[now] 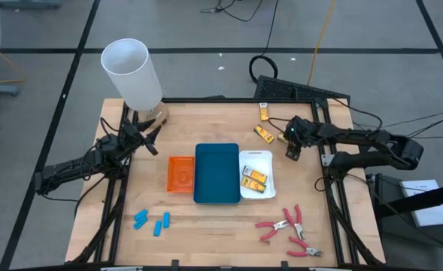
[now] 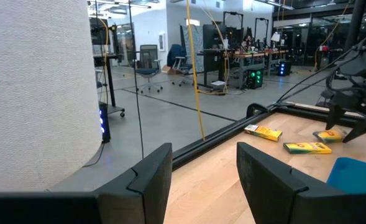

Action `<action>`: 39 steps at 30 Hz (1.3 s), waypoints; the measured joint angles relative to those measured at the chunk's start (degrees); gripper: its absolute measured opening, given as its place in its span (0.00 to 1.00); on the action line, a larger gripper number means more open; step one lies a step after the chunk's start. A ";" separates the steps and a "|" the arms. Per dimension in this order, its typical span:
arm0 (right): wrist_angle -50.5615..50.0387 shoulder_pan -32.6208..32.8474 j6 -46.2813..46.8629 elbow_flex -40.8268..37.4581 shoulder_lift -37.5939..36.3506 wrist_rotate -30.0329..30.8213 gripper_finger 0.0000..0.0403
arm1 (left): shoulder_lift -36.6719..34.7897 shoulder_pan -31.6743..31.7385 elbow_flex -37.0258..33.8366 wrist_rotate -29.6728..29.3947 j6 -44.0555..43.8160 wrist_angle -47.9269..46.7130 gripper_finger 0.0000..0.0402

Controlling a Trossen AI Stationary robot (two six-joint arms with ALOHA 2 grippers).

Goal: Pick & Place School Supplies
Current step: Put the yellow crayon box into the white bin

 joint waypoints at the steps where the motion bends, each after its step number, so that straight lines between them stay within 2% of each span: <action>1: 0.01 0.00 0.85 -0.40 0.07 -0.03 0.62 | 0.00 0.01 -0.01 0.00 0.00 -0.01 0.45; 15: 3.09 0.36 9.86 -1.03 0.22 -2.60 0.62 | -0.01 0.01 0.00 -0.03 0.00 -0.01 0.45; 22: 3.29 0.38 10.24 -1.03 0.29 -2.96 0.62 | -0.01 0.01 0.00 -0.02 0.00 -0.01 0.45; 39: 4.89 0.45 12.74 -1.14 0.35 -3.83 0.43 | -0.01 0.00 0.01 -0.02 0.00 -0.01 0.45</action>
